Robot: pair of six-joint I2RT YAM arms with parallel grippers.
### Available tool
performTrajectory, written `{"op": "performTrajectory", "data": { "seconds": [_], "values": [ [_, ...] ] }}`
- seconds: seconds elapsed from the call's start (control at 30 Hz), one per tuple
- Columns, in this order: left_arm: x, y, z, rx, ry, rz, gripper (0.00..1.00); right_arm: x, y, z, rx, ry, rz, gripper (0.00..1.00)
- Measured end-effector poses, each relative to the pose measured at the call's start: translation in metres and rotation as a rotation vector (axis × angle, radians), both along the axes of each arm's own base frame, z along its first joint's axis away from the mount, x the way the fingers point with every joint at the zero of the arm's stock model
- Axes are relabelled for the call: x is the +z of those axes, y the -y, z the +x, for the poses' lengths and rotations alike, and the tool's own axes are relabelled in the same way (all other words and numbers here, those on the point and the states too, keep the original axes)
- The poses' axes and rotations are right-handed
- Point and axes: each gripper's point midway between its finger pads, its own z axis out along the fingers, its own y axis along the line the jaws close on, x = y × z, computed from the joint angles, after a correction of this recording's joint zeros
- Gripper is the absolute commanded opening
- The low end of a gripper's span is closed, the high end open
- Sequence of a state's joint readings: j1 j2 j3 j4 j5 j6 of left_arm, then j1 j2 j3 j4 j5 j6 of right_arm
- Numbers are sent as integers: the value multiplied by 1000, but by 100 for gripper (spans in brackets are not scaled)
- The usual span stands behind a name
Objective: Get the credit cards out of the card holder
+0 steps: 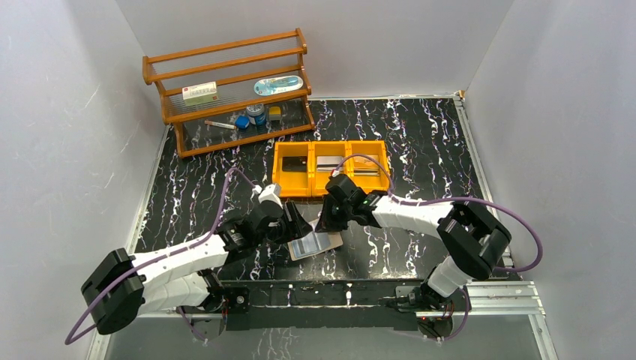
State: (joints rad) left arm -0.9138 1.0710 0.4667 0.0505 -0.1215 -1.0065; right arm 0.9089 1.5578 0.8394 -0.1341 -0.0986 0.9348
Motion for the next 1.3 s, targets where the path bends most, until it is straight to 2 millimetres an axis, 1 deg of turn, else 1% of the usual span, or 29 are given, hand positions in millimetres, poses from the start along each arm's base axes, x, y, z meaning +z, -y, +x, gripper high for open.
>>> {"op": "performTrajectory", "data": {
  "seconds": [0.1, 0.23, 0.3, 0.37, 0.4, 0.5, 0.6, 0.8, 0.87, 1.0, 1.07, 1.17, 1.27, 1.3],
  "values": [
    [4, -8, 3, 49, 5, 0, 58, 2, -3, -2, 19, 2, 14, 21],
    [9, -30, 6, 150, 19, 30, 60, 1, -6, -8, 53, 18, -1, 33],
    [9, -44, 5, 199, 18, 55, 61, 2, -12, -12, 78, 34, -27, 39],
    [7, -57, 3, 241, 14, 85, 61, 2, -19, -14, 95, 54, -50, 43],
    [6, -64, 2, 260, 13, 100, 61, 2, -24, -14, 105, 72, -67, 44],
    [5, -78, -1, 299, 8, 131, 61, 1, -31, -17, 125, 106, -107, 45],
    [6, -88, -3, 327, 12, 140, 62, -2, -33, -19, 140, 138, -162, 45],
    [11, -97, -5, 353, 28, 137, 62, -18, -37, -19, 164, 179, -288, 45],
    [12, -99, -5, 355, 30, 138, 62, -17, -40, -18, 166, 197, -313, 41],
    [12, -101, -6, 357, 30, 141, 62, -21, -38, -15, 158, 226, -384, 26],
    [13, -101, -6, 357, 32, 140, 62, -22, -35, -14, 147, 236, -410, 16],
    [14, -102, -6, 357, 36, 139, 62, -22, -34, -12, 127, 242, -426, 6],
    [14, -102, -6, 355, 38, 142, 62, -21, -34, -11, 113, 243, -434, 0],
    [14, -102, -6, 353, 39, 143, 62, -21, -34, -11, 111, 245, -439, 0]
  ]
}}
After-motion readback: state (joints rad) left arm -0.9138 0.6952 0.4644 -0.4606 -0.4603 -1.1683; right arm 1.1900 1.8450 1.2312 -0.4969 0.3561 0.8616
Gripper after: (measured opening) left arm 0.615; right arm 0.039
